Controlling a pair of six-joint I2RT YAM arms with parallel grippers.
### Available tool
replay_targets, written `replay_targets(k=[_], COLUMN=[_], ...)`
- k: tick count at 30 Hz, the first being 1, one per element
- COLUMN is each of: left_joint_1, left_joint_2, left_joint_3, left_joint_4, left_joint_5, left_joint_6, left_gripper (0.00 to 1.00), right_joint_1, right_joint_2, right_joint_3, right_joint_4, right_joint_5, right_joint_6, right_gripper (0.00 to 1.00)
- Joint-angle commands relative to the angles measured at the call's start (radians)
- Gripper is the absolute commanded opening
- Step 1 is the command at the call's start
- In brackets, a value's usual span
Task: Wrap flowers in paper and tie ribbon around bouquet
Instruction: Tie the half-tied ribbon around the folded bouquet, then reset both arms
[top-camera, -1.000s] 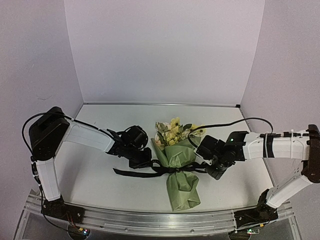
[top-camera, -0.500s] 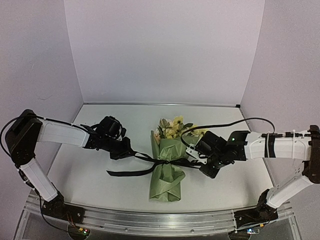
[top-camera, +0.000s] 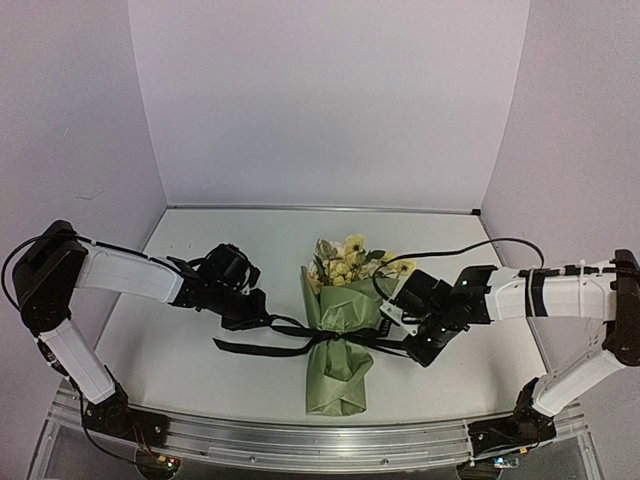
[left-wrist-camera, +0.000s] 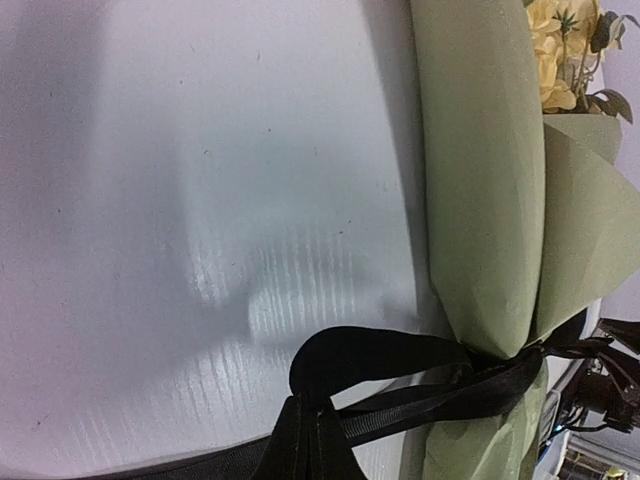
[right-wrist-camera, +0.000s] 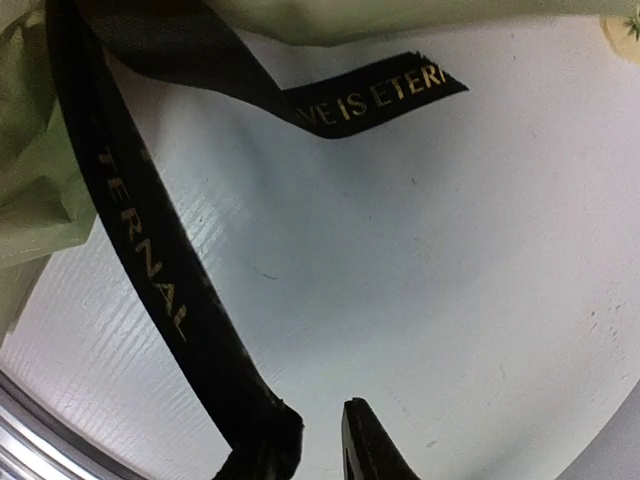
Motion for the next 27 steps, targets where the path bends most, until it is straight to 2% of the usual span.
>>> replay_targets(k=[1, 3, 5, 6, 7, 8, 9, 12, 14, 15, 21, 27], left_joint_1=[-0.006, -0.007, -0.009, -0.009, -0.009, -0.009, -0.009, -0.009, -0.009, -0.009, -0.008, -0.009], left_joint_2=[0.003, -0.016, -0.046, -0.067, -0.082, -0.102, -0.123, -0.193, -0.236, -0.26, -0.389, -0.482], left_joint_3=[0.031, 0.04, 0.045, 0.051, 0.06, 0.069, 0.077, 0.102, 0.121, 0.125, 0.183, 0.202], left_joint_4=[-0.041, -0.046, -0.049, -0.055, -0.063, -0.07, -0.078, -0.093, -0.098, -0.093, -0.107, -0.114], left_joint_5=[-0.093, -0.106, -0.128, -0.137, -0.148, -0.157, -0.168, -0.196, -0.208, -0.21, -0.306, -0.389], left_joint_6=[0.025, 0.028, 0.036, 0.042, 0.05, 0.057, 0.064, 0.09, 0.114, 0.123, 0.168, 0.174], left_gripper=[0.08, 0.2, 0.42, 0.49, 0.53, 0.58, 0.62, 0.74, 0.94, 0.99, 1.0, 1.0], right_joint_1=[-0.007, -0.008, -0.011, -0.015, -0.02, -0.026, -0.033, -0.051, -0.062, -0.067, -0.079, -0.08], right_joint_2=[-0.073, -0.103, -0.137, -0.153, -0.169, -0.181, -0.193, -0.233, -0.272, -0.295, -0.454, -0.548], right_joint_3=[0.003, 0.01, 0.012, 0.016, 0.019, 0.023, 0.025, 0.02, 0.015, 0.013, -0.041, -0.096], right_joint_4=[-0.057, -0.051, -0.03, -0.025, -0.022, -0.02, -0.014, 0.024, 0.035, 0.034, 0.038, 0.041], right_joint_5=[-0.047, -0.064, -0.076, -0.083, -0.094, -0.114, -0.138, -0.178, -0.166, -0.154, -0.014, 0.053], right_joint_6=[0.145, 0.18, 0.222, 0.24, 0.256, 0.271, 0.287, 0.33, 0.354, 0.363, 0.369, 0.391], right_gripper=[0.44, 0.52, 0.6, 0.65, 0.73, 0.89, 0.96, 0.98, 0.98, 0.98, 0.98, 0.98])
